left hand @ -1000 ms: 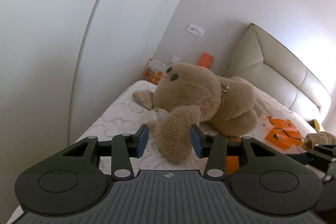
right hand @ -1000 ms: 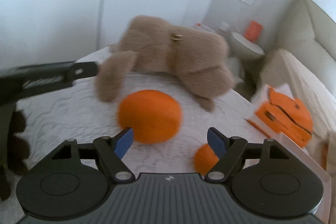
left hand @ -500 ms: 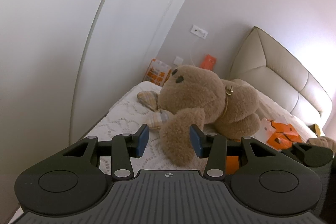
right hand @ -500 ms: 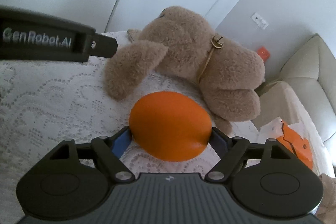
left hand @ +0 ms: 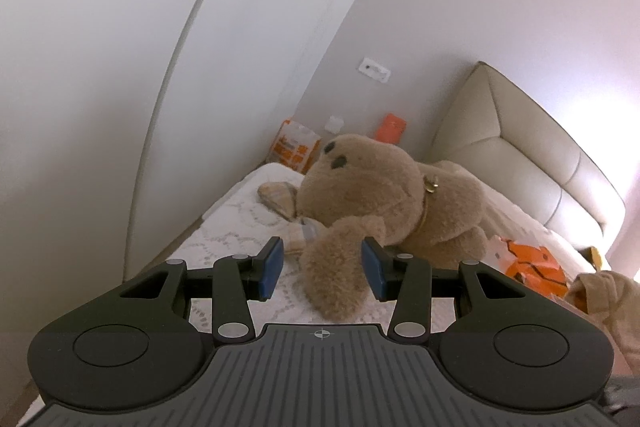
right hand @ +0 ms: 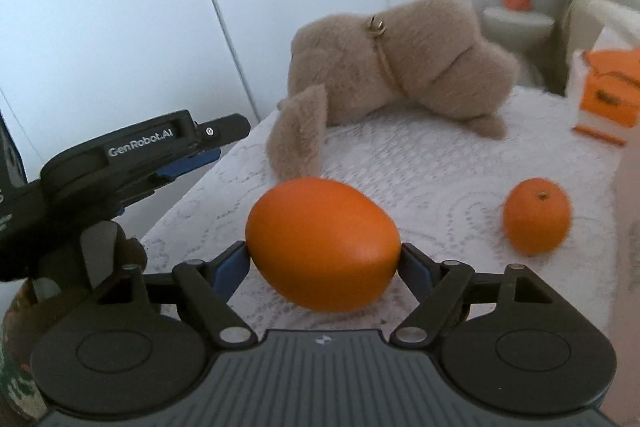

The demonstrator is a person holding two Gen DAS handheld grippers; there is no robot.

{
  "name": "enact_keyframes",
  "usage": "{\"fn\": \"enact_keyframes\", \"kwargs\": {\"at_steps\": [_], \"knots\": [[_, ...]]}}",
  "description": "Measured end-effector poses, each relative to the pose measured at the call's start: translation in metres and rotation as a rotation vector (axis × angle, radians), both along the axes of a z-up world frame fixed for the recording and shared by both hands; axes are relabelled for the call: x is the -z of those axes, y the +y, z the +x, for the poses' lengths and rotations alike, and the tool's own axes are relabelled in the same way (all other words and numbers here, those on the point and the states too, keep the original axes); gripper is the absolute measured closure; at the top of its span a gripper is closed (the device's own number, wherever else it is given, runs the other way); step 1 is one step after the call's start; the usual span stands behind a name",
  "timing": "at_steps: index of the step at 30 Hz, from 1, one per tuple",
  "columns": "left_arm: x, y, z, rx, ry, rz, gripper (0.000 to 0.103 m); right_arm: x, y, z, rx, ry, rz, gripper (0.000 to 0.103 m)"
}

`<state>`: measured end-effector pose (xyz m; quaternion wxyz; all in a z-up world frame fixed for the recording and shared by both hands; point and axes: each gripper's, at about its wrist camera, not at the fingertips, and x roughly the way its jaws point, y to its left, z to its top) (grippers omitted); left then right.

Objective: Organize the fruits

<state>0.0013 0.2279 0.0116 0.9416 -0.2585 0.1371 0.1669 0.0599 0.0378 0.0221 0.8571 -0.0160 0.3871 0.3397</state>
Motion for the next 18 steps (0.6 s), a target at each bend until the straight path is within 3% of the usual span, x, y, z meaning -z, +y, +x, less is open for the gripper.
{"fn": "enact_keyframes", "kwargs": {"at_steps": [6, 13, 15, 18], "knots": [[-0.015, -0.021, -0.014, 0.172, -0.012, 0.026, 0.055, -0.021, -0.016, -0.03, 0.124, -0.261, -0.126, 0.021], [-0.037, -0.058, -0.014, 0.391, 0.035, 0.079, 0.055, -0.015, -0.045, -0.026, 0.131, -0.178, -0.03, 0.021], [-0.047, -0.073, -0.008, 0.455, 0.071, 0.124, 0.055, -0.013, -0.045, -0.026, 0.131, -0.184, -0.019, 0.021], [-0.053, -0.092, 0.001, 0.469, 0.131, 0.208, 0.055, -0.012, -0.048, -0.024, 0.122, -0.183, 0.0, 0.021]]}}
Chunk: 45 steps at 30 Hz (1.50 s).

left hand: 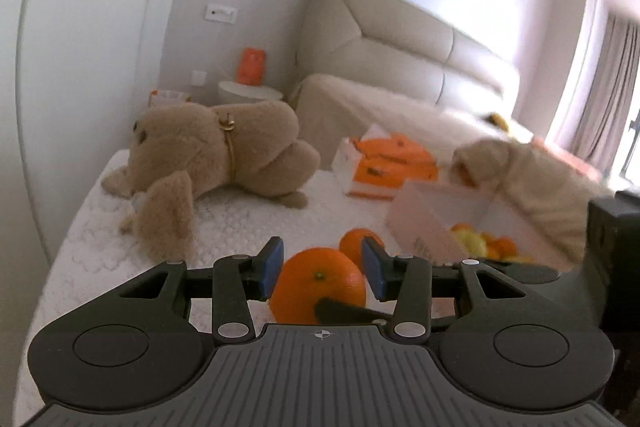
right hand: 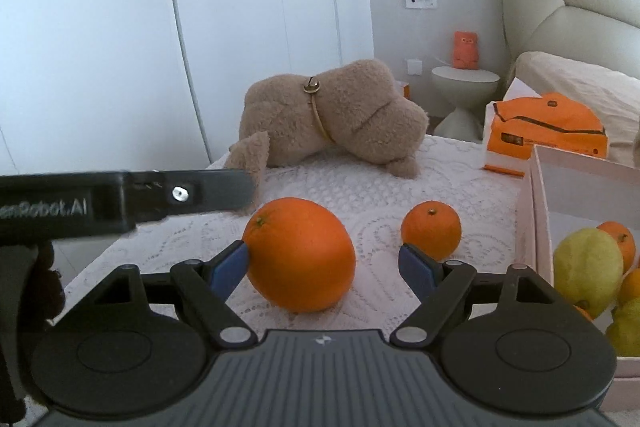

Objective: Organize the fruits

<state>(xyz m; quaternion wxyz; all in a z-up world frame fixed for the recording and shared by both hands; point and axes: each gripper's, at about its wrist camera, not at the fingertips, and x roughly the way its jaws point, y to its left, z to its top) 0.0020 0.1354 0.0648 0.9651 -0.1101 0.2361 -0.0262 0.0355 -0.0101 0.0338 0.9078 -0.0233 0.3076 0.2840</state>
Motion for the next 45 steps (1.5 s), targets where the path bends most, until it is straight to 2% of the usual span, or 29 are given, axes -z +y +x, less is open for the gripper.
{"fn": "enact_keyframes", "kwargs": {"at_steps": [2, 4, 9, 15, 19, 24, 25, 27, 29, 32, 34, 36, 38, 39, 42, 45], "knots": [[0.002, -0.007, 0.01, -0.014, 0.04, 0.044, 0.055, 0.004, 0.001, 0.001, -0.003, -0.003, 0.009, 0.021], [0.008, -0.012, 0.019, -0.025, 0.09, 0.07, 0.05, 0.004, 0.001, -0.002, -0.004, -0.02, 0.006, 0.021], [0.009, -0.015, 0.02, -0.012, 0.088, 0.082, 0.049, 0.006, -0.005, -0.014, -0.014, -0.029, -0.07, 0.021], [0.009, -0.028, 0.024, 0.053, 0.112, 0.092, 0.047, 0.027, -0.017, -0.031, -0.042, 0.073, -0.139, 0.021], [0.009, -0.046, 0.028, 0.069, 0.102, 0.176, 0.046, 0.029, -0.027, -0.032, -0.009, 0.095, -0.119, 0.019], [0.009, -0.051, 0.036, 0.078, 0.088, 0.212, 0.046, 0.03, -0.031, -0.036, -0.02, 0.105, -0.112, 0.016], [0.01, -0.05, 0.037, 0.074, 0.089, 0.206, 0.045, 0.03, -0.03, -0.037, -0.023, 0.103, -0.118, 0.016], [0.01, -0.047, 0.04, 0.049, 0.091, 0.205, 0.034, 0.03, -0.028, -0.035, -0.028, 0.103, -0.125, 0.014], [0.009, -0.045, 0.041, -0.007, 0.078, 0.25, 0.023, 0.03, -0.028, -0.036, -0.029, 0.101, -0.129, 0.014], [0.007, -0.041, 0.038, -0.106, 0.057, 0.312, 0.022, 0.03, -0.028, -0.036, -0.03, 0.103, -0.128, 0.014], [0.005, -0.033, 0.038, -0.125, 0.06, 0.294, 0.027, 0.03, -0.027, -0.036, -0.03, 0.103, -0.128, 0.013], [0.004, -0.024, 0.037, -0.087, 0.071, 0.211, 0.031, 0.03, -0.027, -0.036, -0.031, 0.103, -0.13, 0.013], [0.007, -0.018, 0.038, -0.051, 0.082, 0.129, 0.031, 0.03, -0.027, -0.036, -0.032, 0.103, -0.131, 0.013], [0.008, -0.018, 0.038, -0.04, 0.083, 0.111, 0.031, 0.03, -0.027, -0.036, -0.032, 0.103, -0.131, 0.013], [0.012, -0.026, 0.04, -0.003, 0.081, 0.109, 0.031, 0.031, -0.027, -0.036, -0.032, 0.102, -0.131, 0.012], [0.017, -0.037, 0.045, 0.078, 0.116, 0.1, 0.028, 0.031, -0.027, -0.036, -0.032, 0.102, -0.131, 0.012]]}}
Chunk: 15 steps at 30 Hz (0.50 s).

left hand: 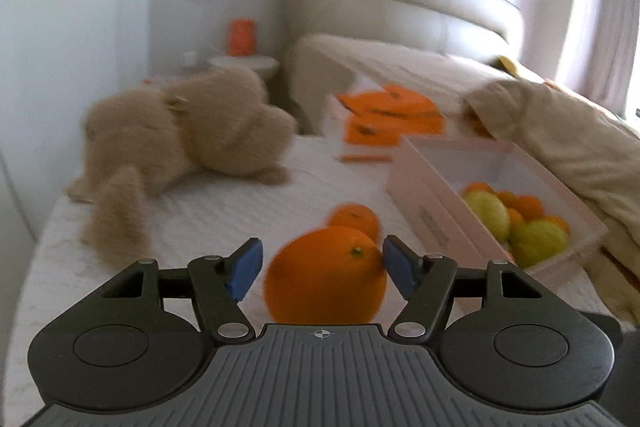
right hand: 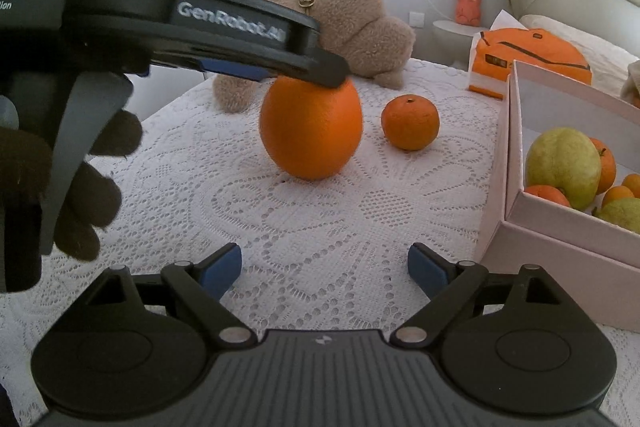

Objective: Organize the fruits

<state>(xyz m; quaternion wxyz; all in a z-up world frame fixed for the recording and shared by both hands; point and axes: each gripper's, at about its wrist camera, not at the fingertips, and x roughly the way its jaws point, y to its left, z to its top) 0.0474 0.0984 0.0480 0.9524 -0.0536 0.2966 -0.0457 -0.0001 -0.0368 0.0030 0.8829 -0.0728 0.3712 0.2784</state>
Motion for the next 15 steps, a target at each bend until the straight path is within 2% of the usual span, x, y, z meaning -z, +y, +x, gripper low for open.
{"fn": "enact_keyframes", "kwargs": {"at_steps": [1, 3, 6, 15], "knots": [[0.002, -0.005, 0.001, 0.026, 0.014, 0.008, 0.026, 0.0, 0.0, 0.0, 0.0, 0.0, 0.0, 0.012], [0.005, -0.02, 0.0, 0.065, 0.005, 0.094, 0.025, 0.0, 0.0, 0.0, 0.0, 0.0, 0.0, 0.012], [0.006, -0.032, 0.0, 0.086, 0.0, 0.165, 0.025, 0.0, 0.0, 0.0, 0.0, 0.0, 0.0, 0.012], [0.008, -0.036, 0.015, 0.091, 0.024, 0.171, 0.024, 0.0, 0.0, 0.0, 0.0, 0.0, 0.001, 0.012]]}}
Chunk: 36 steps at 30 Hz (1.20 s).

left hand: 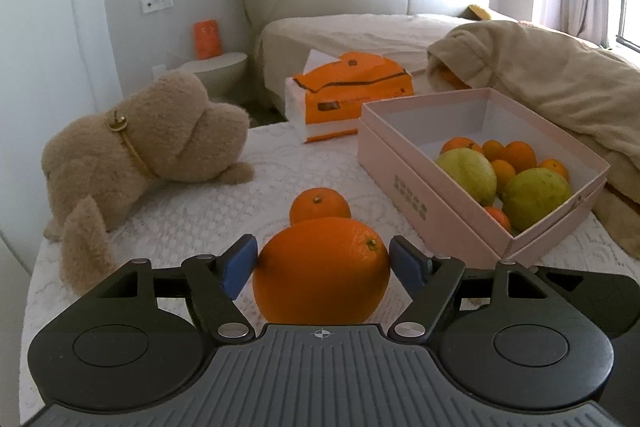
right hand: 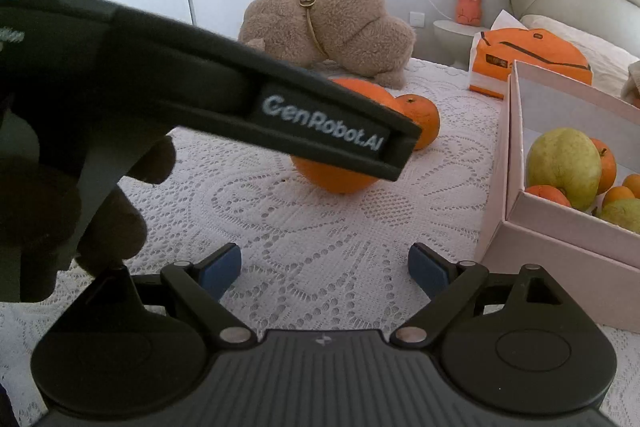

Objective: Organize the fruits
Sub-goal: 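Hold the large orange in the left gripper while the right gripper grasps a small orange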

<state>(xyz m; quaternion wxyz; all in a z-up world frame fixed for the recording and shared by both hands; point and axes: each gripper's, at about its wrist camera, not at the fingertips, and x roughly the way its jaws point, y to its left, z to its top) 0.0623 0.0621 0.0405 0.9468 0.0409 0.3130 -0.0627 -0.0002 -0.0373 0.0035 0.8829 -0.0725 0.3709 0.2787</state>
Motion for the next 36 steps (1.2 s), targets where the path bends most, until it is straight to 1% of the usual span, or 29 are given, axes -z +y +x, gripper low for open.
{"fn": "enact_keyframes", "kwargs": {"at_steps": [2, 6, 10, 14, 17, 18, 19, 20, 23, 24, 26, 29, 32, 34, 36], "knots": [[0.001, -0.003, 0.004, 0.014, 0.002, 0.02, 0.024, 0.0, 0.0, 0.0, 0.0, 0.0, 0.0, 0.012], [0.001, -0.014, 0.011, 0.059, 0.015, 0.094, 0.024, 0.0, 0.0, 0.0, 0.0, 0.0, 0.0, 0.011], [0.003, -0.02, 0.012, 0.086, 0.016, 0.143, 0.023, 0.0, 0.0, 0.0, 0.0, 0.0, 0.0, 0.011], [0.008, -0.019, 0.014, 0.083, 0.009, 0.166, 0.023, 0.0, 0.0, 0.0, 0.0, 0.0, 0.0, 0.011], [0.014, -0.014, 0.017, 0.049, 0.03, 0.205, 0.024, 0.0, 0.0, 0.0, 0.0, 0.001, 0.0, 0.011], [0.016, -0.009, 0.017, 0.032, 0.038, 0.195, 0.024, 0.0, 0.0, 0.0, 0.0, 0.0, 0.0, 0.011], [0.017, -0.001, 0.016, 0.016, 0.032, 0.149, 0.025, 0.0, 0.0, 0.0, 0.0, 0.0, 0.0, 0.011], [0.017, 0.011, 0.014, -0.002, 0.02, 0.068, 0.025, 0.0, 0.0, 0.0, 0.001, 0.0, 0.0, 0.011], [0.019, 0.039, 0.005, -0.058, -0.002, -0.116, 0.025, 0.0, 0.0, 0.0, 0.002, 0.001, 0.004, 0.011], [0.021, 0.046, 0.002, -0.066, -0.013, -0.159, 0.025, 0.0, -0.001, 0.0, 0.002, 0.003, 0.006, 0.011], [0.026, 0.056, -0.005, -0.065, -0.041, -0.215, 0.025, 0.001, 0.0, 0.001, 0.002, 0.008, 0.009, 0.008], [0.028, 0.063, -0.014, -0.063, -0.066, -0.252, 0.025, 0.001, 0.001, 0.002, -0.008, 0.017, 0.012, 0.004], [0.027, 0.072, -0.023, -0.068, -0.063, -0.285, 0.025, 0.001, 0.001, 0.004, -0.024, 0.026, 0.01, 0.0], [0.027, 0.079, -0.031, -0.089, -0.07, -0.274, 0.025, 0.002, 0.003, 0.005, -0.032, 0.03, 0.002, 0.0], [0.027, 0.089, -0.04, -0.132, -0.086, -0.258, 0.025, 0.002, 0.006, 0.004, -0.04, 0.025, -0.024, 0.0]]}}
